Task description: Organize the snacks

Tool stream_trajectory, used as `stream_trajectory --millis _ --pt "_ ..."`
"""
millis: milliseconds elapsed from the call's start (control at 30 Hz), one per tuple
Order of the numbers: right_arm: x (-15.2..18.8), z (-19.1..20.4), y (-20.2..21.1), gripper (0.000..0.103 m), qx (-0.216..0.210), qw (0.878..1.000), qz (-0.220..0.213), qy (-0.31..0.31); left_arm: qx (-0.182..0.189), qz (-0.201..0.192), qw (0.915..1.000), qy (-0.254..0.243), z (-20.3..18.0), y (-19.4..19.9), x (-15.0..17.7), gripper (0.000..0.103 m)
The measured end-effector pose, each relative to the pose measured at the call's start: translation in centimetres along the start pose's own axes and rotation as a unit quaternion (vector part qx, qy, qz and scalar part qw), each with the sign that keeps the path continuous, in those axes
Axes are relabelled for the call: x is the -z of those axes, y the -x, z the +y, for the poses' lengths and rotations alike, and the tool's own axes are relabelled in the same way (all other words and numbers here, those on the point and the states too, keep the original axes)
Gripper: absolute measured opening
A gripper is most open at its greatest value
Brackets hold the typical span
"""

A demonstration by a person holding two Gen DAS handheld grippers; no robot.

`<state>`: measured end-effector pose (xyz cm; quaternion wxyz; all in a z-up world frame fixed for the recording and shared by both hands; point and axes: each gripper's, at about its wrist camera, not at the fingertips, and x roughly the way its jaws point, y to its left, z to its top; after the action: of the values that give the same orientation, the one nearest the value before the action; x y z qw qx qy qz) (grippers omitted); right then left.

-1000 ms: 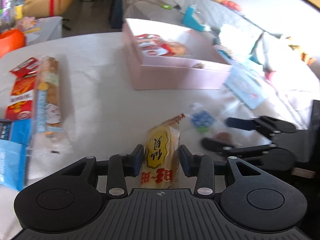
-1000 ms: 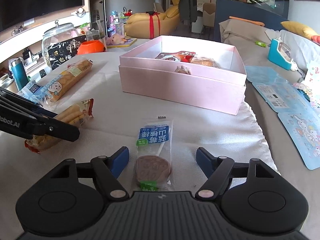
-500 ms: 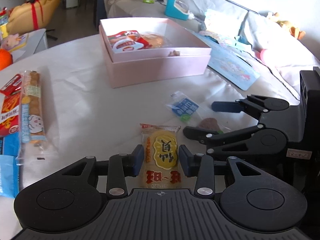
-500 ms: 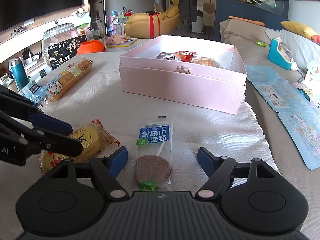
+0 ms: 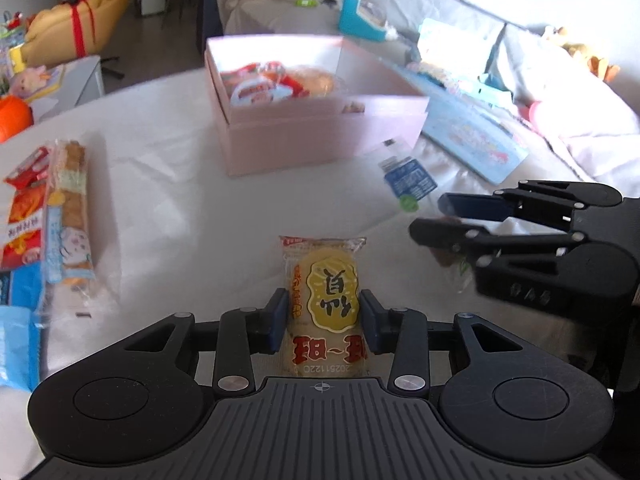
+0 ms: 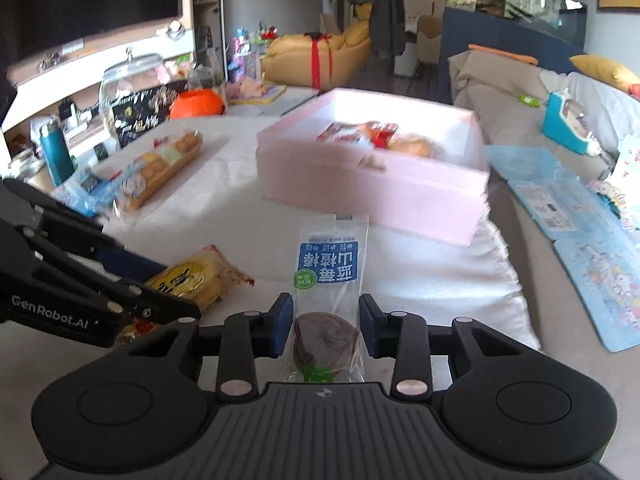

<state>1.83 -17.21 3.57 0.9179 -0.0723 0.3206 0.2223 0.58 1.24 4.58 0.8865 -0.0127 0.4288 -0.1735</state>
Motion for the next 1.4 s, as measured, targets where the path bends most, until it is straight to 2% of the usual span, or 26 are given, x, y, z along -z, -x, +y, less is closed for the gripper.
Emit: stream_trajectory --millis 100,200,333,400,433,467,500,533,567,633,700,767,833,900,967,1033,1133,1200,1267,1400 --pt "-1.2 -0.8 1.4 0.035 0.001 1.0 -0.023 -0.011 0.009 -0.039 0.9992 0.005 0.3 1.7 -1.2 0.043" --pt "-3.6 -1.4 3.3 0.035 0.003 0.998 -0.064 -0.008 0.017 -0.105 0.9943 0.005 0.7 4.4 -3.6 0.043" --pt "-9.0 -2.7 5.4 0.035 0.008 0.992 -0.126 -0.003 0.02 -0.209 0.9778 -0.008 0.7 7.5 -9.1 0.044" --pt "-12.6 -3.3 5.5 0.036 0.018 0.989 -0.146 0.004 0.044 -0.238 0.9703 -0.002 1.2 7.6 -12.6 0.046" --pt "-14.5 -3.7 5.2 0.036 0.024 0.989 -0.147 0.0 0.062 -0.233 0.9703 0.014 1.8 6.9 -14.3 0.047" --pt "-16.3 -4.3 4.7 0.042 0.023 0.989 -0.143 -0.008 0.078 -0.213 0.9733 0.035 2.5 5.7 -15.8 0.047" --pt "-17.9 -5.0 3.8 0.059 0.015 0.991 -0.131 -0.016 0.089 -0.182 0.9774 0.06 3.4 4.1 -17.0 0.045" --pt "-19.2 -5.8 2.7 0.067 0.011 0.993 -0.116 -0.027 0.089 -0.153 0.98 0.091 4.5 2.2 -17.7 0.043" --pt "-20.0 -6.4 1.6 0.072 0.014 0.993 -0.105 -0.041 0.079 -0.144 0.9813 0.1 5.0 1.3 -17.7 0.043" --pt "-20.2 -7.3 -0.1 0.072 0.028 0.995 -0.079 -0.058 0.068 -0.142 0.9827 0.098 6.0 0.2 -16.4 0.043" --pt "-18.9 -7.6 -1.4 0.072 0.034 0.996 -0.057 -0.065 0.075 -0.143 0.9791 0.124 7.9 0.3 -13.7 0.043" --pt "-17.2 -7.3 -2.2 0.072 0.031 0.997 -0.041 -0.058 0.064 -0.142 0.9759 0.152 10.2 0.9 -11.2 0.043" --pt "-15.7 -6.3 -3.3 0.072 0.039 0.998 -0.021 -0.042 0.03 -0.141 0.9743 0.173 12.4 2.0 -8.4 0.043" --pt "-14.9 -4.9 -4.5 0.072 0.036 0.999 -0.005 -0.024 -0.025 -0.139 0.9705 0.196 14.5 3.6 -5.3 0.043" --pt "-14.8 -2.9 -5.5 0.072 0.015 1.0 0.007 -0.008 -0.088 -0.131 0.9591 0.235 16.6 5.4 -1.7 0.043" --pt "-14.8 -0.1 -6.1 0.072 -0.017 1.0 0.014 0.009 -0.126 -0.12 0.9435 0.282 18.8 7.0 1.6 0.043" --pt "-15.5 4.9 -7.8 0.072 -0.068 0.997 0.027 0.029 -0.135 -0.121 0.9268 0.329 20.8 9.0 5.3 0.043" --pt "-16.4 8.2 -9.4 0.072 -0.098 0.994 0.038 0.035 -0.129 -0.127 0.9189 0.351 21.5 9.8 6.9 0.043" --pt "-17.4 11.7 -11.6 0.072 -0.121 0.991 0.048 0.041 -0.111 -0.138 0.915 0.363 21.7 10.4 8.1 0.042" --pt "-20.3 17.1 -17.7 0.073 -0.142 0.987 0.073 0.035 -0.097 -0.145 0.9143 0.366 21.6 10.4 8.8 0.042"
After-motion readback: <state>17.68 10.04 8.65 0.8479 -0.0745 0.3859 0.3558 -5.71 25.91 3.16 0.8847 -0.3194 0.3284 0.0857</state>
